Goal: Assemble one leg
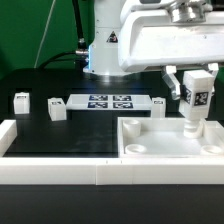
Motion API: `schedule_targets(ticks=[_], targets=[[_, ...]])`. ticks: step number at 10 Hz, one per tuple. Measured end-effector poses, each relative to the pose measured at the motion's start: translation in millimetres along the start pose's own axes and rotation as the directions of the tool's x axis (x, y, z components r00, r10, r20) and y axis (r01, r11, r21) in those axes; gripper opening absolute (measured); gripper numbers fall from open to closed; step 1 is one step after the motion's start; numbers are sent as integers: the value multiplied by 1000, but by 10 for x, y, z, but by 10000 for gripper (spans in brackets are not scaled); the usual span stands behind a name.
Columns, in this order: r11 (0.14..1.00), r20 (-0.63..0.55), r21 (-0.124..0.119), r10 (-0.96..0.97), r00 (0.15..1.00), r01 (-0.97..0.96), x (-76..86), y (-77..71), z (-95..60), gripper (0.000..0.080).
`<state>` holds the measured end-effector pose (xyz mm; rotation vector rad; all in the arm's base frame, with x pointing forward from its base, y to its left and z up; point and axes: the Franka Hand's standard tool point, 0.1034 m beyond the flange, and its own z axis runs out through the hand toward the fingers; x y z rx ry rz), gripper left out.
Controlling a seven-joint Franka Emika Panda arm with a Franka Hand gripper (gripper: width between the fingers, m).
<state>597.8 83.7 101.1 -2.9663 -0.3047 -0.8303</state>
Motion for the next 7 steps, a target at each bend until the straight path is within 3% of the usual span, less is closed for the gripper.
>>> schedule_targets(ticks=[7], targets=[[1000,-37,15,-8,999,8,77,-182,270,285]])
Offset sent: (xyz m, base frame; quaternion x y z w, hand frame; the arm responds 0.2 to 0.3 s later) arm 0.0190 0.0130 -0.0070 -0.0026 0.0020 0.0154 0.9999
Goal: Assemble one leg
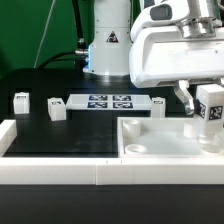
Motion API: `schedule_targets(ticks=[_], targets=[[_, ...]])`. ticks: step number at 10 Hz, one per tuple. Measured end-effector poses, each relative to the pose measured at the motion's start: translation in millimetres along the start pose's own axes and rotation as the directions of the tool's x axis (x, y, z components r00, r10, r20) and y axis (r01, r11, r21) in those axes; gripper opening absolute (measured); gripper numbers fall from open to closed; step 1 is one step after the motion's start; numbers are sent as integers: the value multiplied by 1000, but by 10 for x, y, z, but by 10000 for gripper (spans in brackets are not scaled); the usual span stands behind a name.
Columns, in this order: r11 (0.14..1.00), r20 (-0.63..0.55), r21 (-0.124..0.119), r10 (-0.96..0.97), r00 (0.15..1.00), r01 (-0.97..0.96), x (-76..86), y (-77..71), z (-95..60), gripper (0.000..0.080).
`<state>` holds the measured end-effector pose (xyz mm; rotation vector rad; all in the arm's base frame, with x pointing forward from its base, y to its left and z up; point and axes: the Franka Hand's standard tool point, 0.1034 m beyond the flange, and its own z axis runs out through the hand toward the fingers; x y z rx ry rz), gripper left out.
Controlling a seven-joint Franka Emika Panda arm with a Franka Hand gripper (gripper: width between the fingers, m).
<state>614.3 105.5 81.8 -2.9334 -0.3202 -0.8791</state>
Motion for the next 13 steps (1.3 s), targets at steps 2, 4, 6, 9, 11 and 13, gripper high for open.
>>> schedule_targets(ticks=[2,4,6,9,11,13], targets=[[1000,-12,0,-3,1000,3,3,-30,28,285],[1000,-4,4,-6,1000,6,-37,-67,56,285],[1000,1,5,-7,1000,7,-70,-75,73,285],[1000,-3,4,-7,1000,7,-154,-89,157,285],[1000,-7,3,-8,1000,8,-135,-87,165,285],[1000,10,7,-8,1000,8,-161,-92,177,346]])
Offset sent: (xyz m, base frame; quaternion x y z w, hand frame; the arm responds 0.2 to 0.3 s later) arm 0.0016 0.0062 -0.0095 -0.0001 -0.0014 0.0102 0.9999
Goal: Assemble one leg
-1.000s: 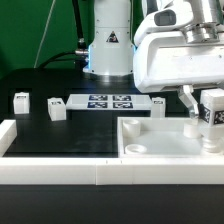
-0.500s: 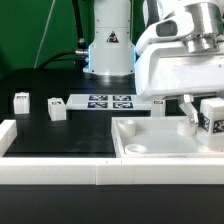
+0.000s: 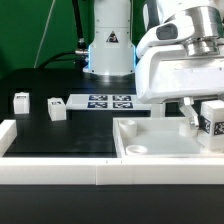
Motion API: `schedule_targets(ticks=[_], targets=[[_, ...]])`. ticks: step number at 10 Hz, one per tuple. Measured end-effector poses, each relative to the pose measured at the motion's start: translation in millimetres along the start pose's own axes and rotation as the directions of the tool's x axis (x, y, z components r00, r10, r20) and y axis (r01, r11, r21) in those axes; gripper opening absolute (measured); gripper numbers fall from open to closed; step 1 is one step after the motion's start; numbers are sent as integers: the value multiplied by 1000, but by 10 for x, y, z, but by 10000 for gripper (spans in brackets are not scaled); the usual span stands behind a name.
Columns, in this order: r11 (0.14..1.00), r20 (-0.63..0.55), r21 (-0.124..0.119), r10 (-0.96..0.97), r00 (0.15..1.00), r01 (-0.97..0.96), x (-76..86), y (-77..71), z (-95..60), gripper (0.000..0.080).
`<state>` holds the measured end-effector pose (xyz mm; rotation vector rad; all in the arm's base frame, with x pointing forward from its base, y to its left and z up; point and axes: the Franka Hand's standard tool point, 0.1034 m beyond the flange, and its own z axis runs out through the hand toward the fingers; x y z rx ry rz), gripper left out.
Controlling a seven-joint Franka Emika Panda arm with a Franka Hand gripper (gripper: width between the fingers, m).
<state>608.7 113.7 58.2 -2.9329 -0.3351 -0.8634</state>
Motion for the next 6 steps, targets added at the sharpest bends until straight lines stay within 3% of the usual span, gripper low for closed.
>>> schedule_targets(ticks=[1,2,3,4,6], targets=[[1000,0,0,0,1000,0,-1,0,1,520],[1000,1,0,0,1000,0,-2,0,1,520],[1000,1,0,0,1000,0,-4,0,3,619],[1000,1,0,0,1000,0,-6,0,3,645],[1000,2,0,0,1000,0,-8,0,5,649]])
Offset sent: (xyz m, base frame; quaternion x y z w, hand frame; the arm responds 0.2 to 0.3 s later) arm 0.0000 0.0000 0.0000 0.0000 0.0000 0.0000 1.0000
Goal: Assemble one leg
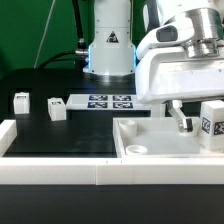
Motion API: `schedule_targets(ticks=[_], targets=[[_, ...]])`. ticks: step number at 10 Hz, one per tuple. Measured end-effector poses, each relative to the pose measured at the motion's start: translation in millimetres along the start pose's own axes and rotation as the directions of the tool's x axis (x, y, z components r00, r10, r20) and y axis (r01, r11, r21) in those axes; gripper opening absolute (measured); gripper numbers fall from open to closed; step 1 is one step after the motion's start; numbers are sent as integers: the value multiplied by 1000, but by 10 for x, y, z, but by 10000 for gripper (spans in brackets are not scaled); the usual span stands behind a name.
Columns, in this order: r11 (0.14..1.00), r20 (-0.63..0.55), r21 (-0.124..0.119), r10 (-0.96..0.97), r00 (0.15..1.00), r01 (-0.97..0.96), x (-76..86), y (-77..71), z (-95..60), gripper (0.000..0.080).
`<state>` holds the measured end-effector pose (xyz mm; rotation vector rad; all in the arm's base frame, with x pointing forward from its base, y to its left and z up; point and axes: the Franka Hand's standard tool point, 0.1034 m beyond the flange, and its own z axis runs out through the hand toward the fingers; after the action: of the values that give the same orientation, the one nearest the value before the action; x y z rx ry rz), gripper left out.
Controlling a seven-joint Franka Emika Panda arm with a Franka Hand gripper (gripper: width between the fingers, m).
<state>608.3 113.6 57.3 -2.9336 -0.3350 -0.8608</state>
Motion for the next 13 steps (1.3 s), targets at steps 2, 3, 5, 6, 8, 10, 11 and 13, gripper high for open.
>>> schedule_targets(ticks=[2,3,5,6,8,10,11,13], targets=[[1000,5,2,0,1000,0,10,-3,-12,649],[1000,9,4,-2,1000,2,94,1,-100,649],[1000,28,8,2,1000,-3,202,40,-208,649],[1000,40,14,0,999,0,251,27,-232,649],[1000,54,17,2,999,-2,196,18,-198,649],[997,261,54,41,964,-57,177,-108,-154,649],[996,343,56,43,939,-67,160,-107,-146,649],[996,479,64,21,878,-58,187,-56,-169,649]])
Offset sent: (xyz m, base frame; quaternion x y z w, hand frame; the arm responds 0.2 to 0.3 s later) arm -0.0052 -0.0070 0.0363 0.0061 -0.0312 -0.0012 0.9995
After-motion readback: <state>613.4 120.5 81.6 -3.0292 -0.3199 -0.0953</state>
